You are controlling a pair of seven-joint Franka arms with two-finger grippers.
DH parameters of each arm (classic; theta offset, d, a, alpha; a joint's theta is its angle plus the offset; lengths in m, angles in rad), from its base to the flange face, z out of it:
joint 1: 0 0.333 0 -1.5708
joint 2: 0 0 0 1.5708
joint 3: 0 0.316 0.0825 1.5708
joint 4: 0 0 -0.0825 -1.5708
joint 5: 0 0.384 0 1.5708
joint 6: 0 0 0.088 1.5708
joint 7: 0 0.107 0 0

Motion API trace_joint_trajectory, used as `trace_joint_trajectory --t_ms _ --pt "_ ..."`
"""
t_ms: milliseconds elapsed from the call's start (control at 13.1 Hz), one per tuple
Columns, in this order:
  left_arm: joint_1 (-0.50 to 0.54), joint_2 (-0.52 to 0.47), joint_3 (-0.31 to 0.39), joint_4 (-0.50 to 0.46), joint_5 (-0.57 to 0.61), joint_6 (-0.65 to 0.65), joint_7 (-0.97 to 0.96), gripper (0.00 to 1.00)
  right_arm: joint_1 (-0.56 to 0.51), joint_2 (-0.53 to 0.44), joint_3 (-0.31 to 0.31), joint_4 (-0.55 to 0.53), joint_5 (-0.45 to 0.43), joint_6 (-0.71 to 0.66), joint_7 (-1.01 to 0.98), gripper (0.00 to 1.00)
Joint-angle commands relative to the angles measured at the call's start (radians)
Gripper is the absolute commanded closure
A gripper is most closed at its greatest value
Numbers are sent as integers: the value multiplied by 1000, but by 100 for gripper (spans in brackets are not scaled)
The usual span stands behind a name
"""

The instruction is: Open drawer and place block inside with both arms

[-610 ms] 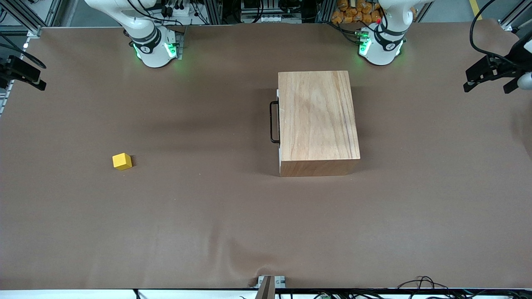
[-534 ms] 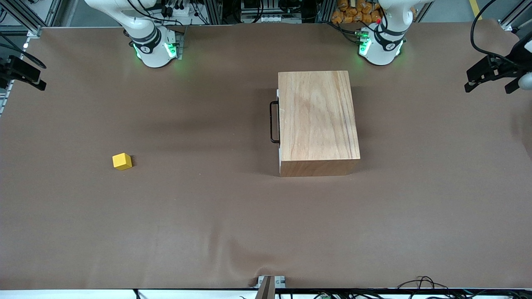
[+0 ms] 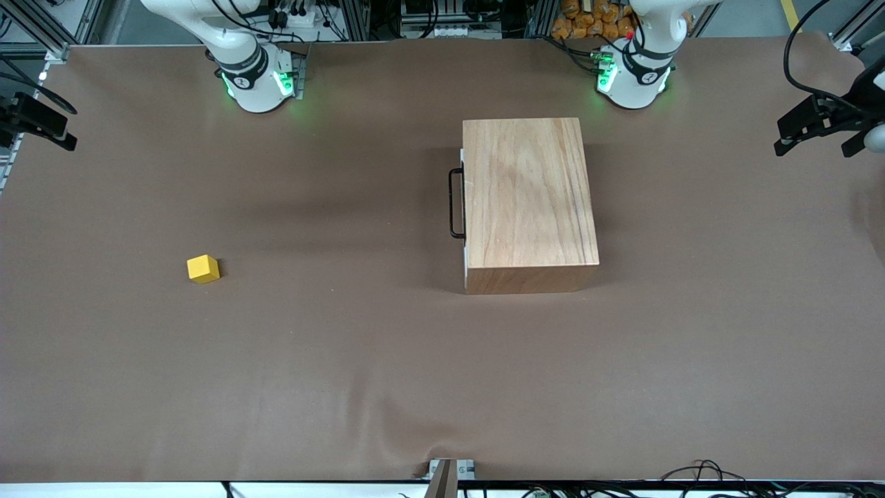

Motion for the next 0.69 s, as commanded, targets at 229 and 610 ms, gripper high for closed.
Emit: trace_joint_trajectory --t_ms 229,610 --pt "-2 77 -76 101 14 -14 -28 0 5 -24 -2 -20 -22 0 4 0" --pt "-69 219 -218 184 24 -20 -325 0 6 -23 -2 -20 -22 0 4 0"
